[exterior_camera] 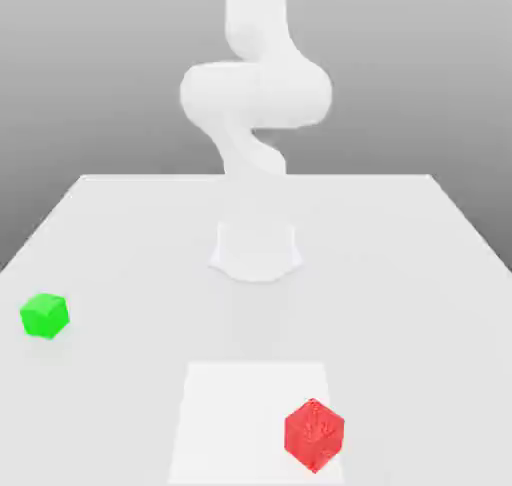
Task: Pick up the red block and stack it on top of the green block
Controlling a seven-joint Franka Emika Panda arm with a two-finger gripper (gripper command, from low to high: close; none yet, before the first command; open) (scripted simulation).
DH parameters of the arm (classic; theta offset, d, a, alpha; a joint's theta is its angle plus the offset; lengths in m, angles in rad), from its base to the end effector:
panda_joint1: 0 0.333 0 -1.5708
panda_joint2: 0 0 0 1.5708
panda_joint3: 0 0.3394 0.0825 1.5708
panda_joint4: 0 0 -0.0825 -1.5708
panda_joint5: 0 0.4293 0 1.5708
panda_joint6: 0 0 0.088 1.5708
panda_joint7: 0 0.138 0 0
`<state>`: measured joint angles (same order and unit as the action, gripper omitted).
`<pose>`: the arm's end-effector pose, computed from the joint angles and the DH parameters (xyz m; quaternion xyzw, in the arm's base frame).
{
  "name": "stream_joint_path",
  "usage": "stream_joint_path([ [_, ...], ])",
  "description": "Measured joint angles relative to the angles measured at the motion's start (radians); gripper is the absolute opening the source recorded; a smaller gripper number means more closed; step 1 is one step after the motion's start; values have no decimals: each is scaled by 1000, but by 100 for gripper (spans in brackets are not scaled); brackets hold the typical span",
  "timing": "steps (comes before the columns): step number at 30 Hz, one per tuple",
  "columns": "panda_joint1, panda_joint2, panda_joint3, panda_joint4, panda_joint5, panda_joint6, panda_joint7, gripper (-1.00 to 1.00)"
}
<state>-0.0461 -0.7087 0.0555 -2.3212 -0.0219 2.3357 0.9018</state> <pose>0.4317 0.0094 0.6632 -0.8455 0.3995 -0.3300 0.1290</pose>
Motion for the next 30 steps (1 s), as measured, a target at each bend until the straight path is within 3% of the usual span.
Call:
stream_joint_path([
  [8, -125, 298, 159, -69, -89, 115, 343, 0],
  [15, -177, 555, 238, -127, -169, 212, 640, 0],
  [20, -161, 729, 244, -170, -183, 286, 821, 0],
  [25, -143, 884, 257, -210, -129, 371, 938, 0],
  [30, -87, 1032, 186, -191, -212, 486, 1018, 0],
])
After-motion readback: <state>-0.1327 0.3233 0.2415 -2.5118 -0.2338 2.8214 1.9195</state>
